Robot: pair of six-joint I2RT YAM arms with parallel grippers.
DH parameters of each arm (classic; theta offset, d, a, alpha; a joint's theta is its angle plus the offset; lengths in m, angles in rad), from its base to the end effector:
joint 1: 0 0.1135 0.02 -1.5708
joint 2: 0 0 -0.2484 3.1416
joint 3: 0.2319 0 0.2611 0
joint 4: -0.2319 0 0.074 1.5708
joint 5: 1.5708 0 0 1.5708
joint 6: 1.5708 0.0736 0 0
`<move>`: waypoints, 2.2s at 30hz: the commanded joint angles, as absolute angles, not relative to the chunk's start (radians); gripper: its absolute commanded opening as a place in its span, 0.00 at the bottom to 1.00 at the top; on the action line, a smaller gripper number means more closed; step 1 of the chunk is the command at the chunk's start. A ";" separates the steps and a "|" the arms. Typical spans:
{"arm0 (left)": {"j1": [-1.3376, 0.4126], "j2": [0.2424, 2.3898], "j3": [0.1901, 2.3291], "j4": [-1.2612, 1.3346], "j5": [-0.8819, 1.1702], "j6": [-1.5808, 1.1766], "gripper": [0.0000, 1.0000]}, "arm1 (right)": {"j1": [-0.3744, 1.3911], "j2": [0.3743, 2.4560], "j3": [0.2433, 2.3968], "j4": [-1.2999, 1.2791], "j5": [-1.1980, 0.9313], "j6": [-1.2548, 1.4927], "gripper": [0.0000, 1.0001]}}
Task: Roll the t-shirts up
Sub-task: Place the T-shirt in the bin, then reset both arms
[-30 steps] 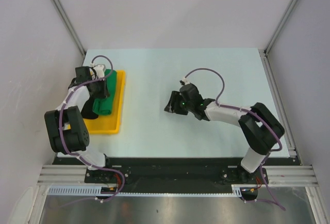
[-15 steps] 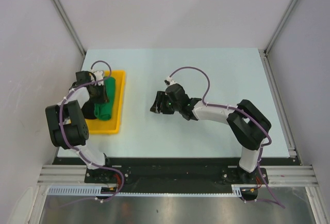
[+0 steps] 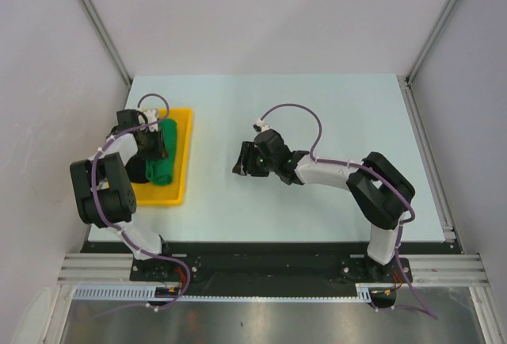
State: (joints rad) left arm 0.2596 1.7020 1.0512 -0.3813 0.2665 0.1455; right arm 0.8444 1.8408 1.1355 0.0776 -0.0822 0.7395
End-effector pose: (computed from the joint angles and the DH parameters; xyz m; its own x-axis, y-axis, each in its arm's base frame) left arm 0.3581 0.0751 0.1291 -0.8378 -0.0778 -0.5404 0.0045 0.9888 -0.1493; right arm 0.2863 0.3314 0.1473 -0.8200 0.0883 -0.5655 -0.3202 0.7482 0.5811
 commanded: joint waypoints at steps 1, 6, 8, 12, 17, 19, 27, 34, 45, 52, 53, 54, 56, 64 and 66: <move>0.276 1.652 1.057 -0.416 0.195 0.121 0.43 | 0.847 1.845 1.166 0.075 -0.048 0.719 0.58; 0.276 1.600 1.068 -0.417 0.150 0.104 0.52 | 0.847 1.847 1.166 0.078 -0.048 0.718 0.58; 0.276 1.588 1.066 -0.413 0.144 0.098 0.53 | 0.847 1.848 1.166 0.080 -0.048 0.719 0.58; 0.276 1.568 1.069 -0.420 0.144 0.092 1.00 | 0.847 1.848 1.166 0.080 -0.048 0.718 0.58; 0.276 1.549 1.057 -0.413 0.121 0.078 1.00 | 0.847 1.848 1.164 0.074 -0.045 0.718 0.58; 0.276 1.539 1.052 -0.403 0.109 0.065 0.98 | 0.845 1.848 1.166 0.068 -0.043 0.716 0.58; 0.276 1.485 1.049 -0.383 0.107 0.037 0.92 | 0.847 1.841 1.164 0.063 -0.038 0.715 0.57; 0.275 1.482 1.048 -0.380 0.097 0.018 0.78 | 0.847 1.838 1.166 0.066 -0.040 0.713 0.57; 0.137 1.442 1.023 -0.330 0.087 -0.043 0.70 | 0.847 1.835 1.164 0.052 -0.028 0.707 0.57; 0.081 1.502 1.000 -0.281 0.107 -0.090 0.59 | 0.845 1.836 1.164 0.025 -0.012 0.704 0.56; 0.081 1.514 0.999 -0.281 0.097 -0.094 0.57 | 0.847 1.835 1.166 0.022 -0.011 0.704 0.55; 0.083 1.531 0.993 -0.279 0.089 -0.101 0.56 | 0.847 1.835 1.164 0.017 -0.009 0.703 0.55; 0.084 1.543 0.982 -0.275 0.066 -0.107 0.54 | 0.847 1.830 1.164 0.006 0.000 0.698 0.55; 0.091 1.598 0.934 -0.250 -0.060 -0.126 0.46 | 0.847 1.836 1.164 -0.035 0.031 0.690 0.54; 0.095 1.598 0.922 -0.238 -0.061 -0.133 0.43 | 0.847 1.839 1.164 -0.037 0.035 0.690 0.54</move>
